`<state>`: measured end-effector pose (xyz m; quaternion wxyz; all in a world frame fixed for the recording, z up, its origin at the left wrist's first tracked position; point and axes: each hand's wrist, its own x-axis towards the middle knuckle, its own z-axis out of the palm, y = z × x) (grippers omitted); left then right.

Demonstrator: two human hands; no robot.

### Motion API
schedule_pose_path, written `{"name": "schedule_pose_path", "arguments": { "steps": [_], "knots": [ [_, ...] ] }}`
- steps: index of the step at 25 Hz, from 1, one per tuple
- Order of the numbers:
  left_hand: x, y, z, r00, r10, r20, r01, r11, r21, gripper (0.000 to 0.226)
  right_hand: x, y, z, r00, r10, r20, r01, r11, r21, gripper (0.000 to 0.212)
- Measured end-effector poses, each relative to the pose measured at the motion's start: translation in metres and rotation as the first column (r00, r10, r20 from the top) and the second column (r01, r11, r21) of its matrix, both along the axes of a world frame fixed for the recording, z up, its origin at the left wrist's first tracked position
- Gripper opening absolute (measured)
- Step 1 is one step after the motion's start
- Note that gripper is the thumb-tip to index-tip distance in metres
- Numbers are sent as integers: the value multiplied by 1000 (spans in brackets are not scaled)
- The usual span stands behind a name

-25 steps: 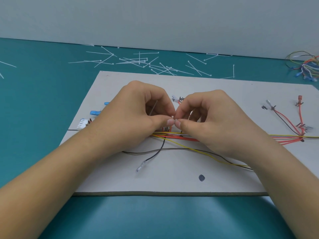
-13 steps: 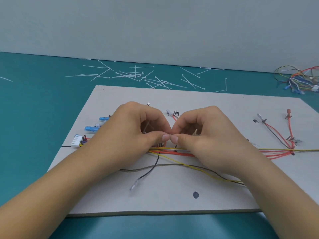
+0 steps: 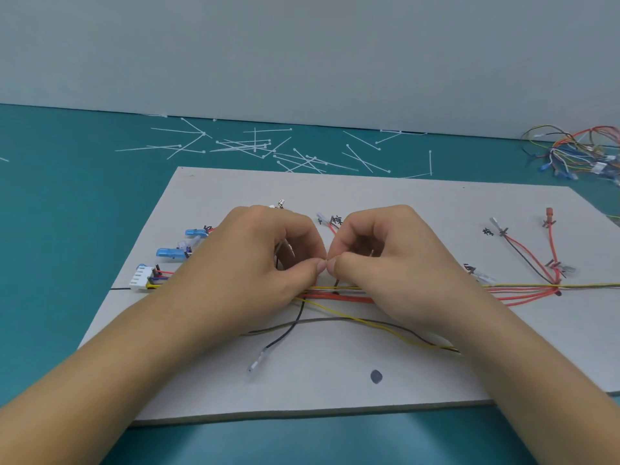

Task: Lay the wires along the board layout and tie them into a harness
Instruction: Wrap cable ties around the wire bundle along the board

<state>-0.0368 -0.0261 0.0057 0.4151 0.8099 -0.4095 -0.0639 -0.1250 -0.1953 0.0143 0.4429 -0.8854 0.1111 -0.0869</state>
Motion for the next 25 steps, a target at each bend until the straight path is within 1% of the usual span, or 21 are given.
{"name": "schedule_pose_path", "arguments": {
  "steps": [4,7,13,16,18,20,23,25],
  "knots": [
    [1,0,-1,998,-1,69,-1,999,32,5,2,1,-1,999,-41,29,40,998,51,14],
    [3,-1,-1,996,26,85,-32,997,68,10,3,2,-1,996,-80,38,77,995,70,14],
    [5,-3,-3,996,91,12,-92,986,140,11,6,-6,5,970,-230,75,215,963,165,14],
    [8,-4,-1,991,119,-68,-107,982,156,10,7,-5,5,970,-225,92,198,950,242,14],
    [10,-4,-1,989,112,-95,-96,983,159,10,7,-5,3,977,-195,81,166,946,280,19],
    [11,-3,-1,990,101,-101,-83,983,164,10,7,-6,2,984,-165,68,144,959,242,23],
    [12,-2,-1,989,91,-114,-72,985,156,10,6,-5,-2,990,-132,50,121,977,173,21],
    [13,-2,-1,988,83,-129,-63,987,147,8,5,-3,-5,991,-127,37,124,989,84,21]
  ]
}}
